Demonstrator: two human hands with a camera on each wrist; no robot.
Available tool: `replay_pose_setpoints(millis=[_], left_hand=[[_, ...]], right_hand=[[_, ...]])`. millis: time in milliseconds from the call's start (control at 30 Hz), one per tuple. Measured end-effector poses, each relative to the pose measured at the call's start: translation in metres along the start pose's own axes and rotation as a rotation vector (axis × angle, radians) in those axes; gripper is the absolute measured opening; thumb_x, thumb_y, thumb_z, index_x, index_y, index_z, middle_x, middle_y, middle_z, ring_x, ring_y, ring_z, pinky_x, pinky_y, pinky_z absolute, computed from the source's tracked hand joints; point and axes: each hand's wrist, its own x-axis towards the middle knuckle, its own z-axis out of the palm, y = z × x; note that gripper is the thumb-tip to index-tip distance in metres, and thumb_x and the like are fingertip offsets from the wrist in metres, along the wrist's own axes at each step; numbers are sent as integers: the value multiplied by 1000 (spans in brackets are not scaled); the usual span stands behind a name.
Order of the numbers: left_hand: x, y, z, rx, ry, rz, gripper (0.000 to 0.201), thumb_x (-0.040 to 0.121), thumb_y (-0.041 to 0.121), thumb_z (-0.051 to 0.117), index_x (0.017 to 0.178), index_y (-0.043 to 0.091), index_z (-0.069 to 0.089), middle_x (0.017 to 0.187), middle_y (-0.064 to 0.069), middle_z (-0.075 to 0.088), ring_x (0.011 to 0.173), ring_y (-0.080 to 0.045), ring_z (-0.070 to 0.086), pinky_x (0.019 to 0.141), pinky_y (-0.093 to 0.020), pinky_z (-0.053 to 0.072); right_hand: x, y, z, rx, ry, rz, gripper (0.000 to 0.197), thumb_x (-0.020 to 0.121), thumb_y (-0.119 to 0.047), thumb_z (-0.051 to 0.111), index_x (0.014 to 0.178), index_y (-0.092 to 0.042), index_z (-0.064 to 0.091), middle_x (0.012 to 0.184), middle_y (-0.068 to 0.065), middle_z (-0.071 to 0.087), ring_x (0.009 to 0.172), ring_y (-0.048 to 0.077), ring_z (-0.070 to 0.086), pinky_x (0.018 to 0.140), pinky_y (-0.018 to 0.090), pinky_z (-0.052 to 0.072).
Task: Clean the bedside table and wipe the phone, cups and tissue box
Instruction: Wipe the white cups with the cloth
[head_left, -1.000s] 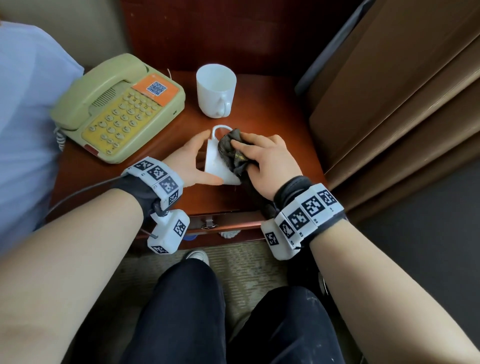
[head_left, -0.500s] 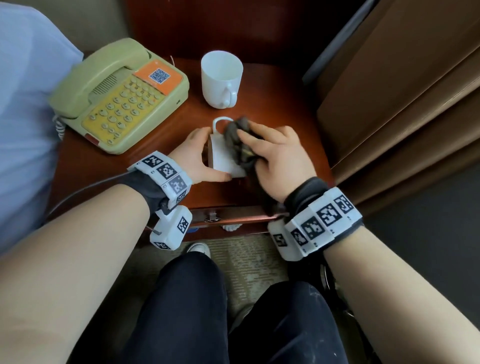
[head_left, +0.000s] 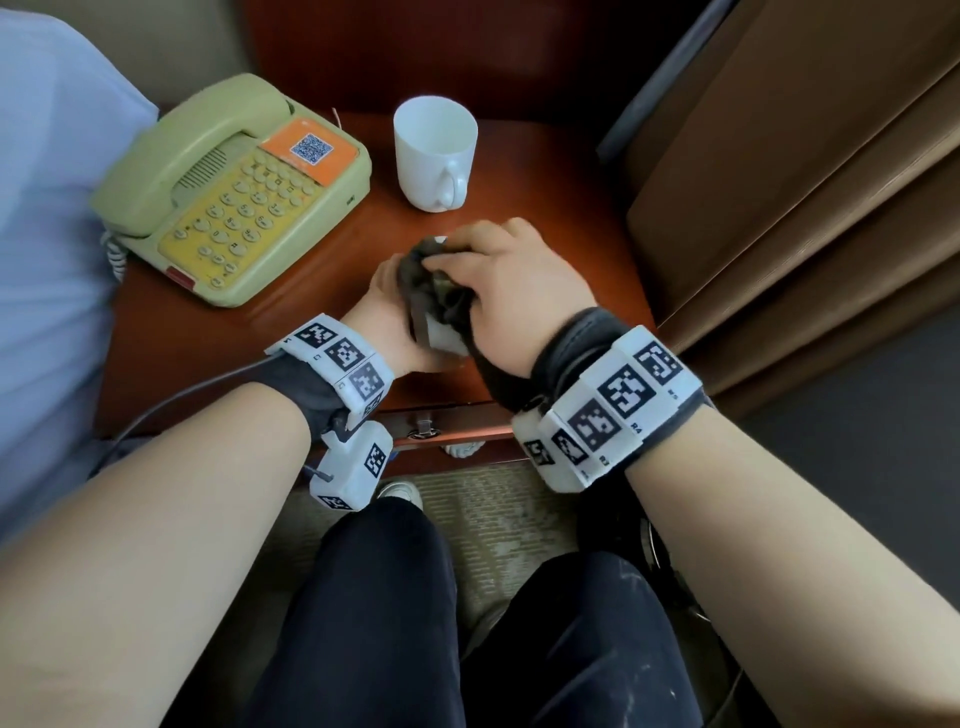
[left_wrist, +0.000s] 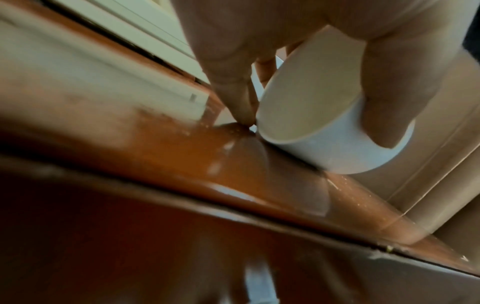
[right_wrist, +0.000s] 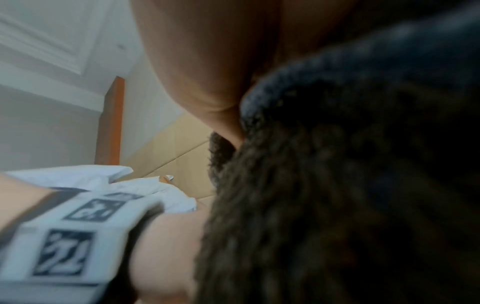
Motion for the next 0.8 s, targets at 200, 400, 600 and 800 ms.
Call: replay_pose_setpoints(millis=[200, 400, 600, 800], left_hand=[[-5, -5, -1, -34, 13, 33, 91, 65, 20, 83, 133, 8, 24, 137, -9, 29, 103, -11, 34, 80, -21, 30], [-5, -5, 1, -15, 18, 38, 90, 64, 20, 84, 131, 9, 25, 136, -7, 29, 103, -12, 36, 82, -25, 32], [-4, 0, 2, -46, 32, 34, 92, 62, 17, 85, 133, 6, 26, 137, -12, 26, 123, -16, 34, 95, -22, 31], [-6, 0, -1, 30, 15, 13, 90, 64, 18, 84, 131, 8, 24, 137, -8, 28, 105, -14, 38, 81, -26, 33]], right_hand=[[-14, 42, 14, 52, -49, 149, 51, 89, -10, 41, 135, -31, 44, 140, -3, 39, 119, 28, 36, 104, 32, 32], [-22, 61, 9, 78, 58, 243, 55, 85, -6, 34, 135, -27, 47, 140, 0, 42, 118, 31, 36, 102, 35, 36], [-9, 19, 41, 176, 135, -111, 54, 79, -12, 29, 122, -19, 61, 130, 9, 55, 101, 40, 48, 85, 44, 47], [-35, 75, 47, 189, 72, 236, 59, 82, 6, 36, 135, -20, 46, 140, 5, 42, 115, 33, 38, 103, 37, 33]])
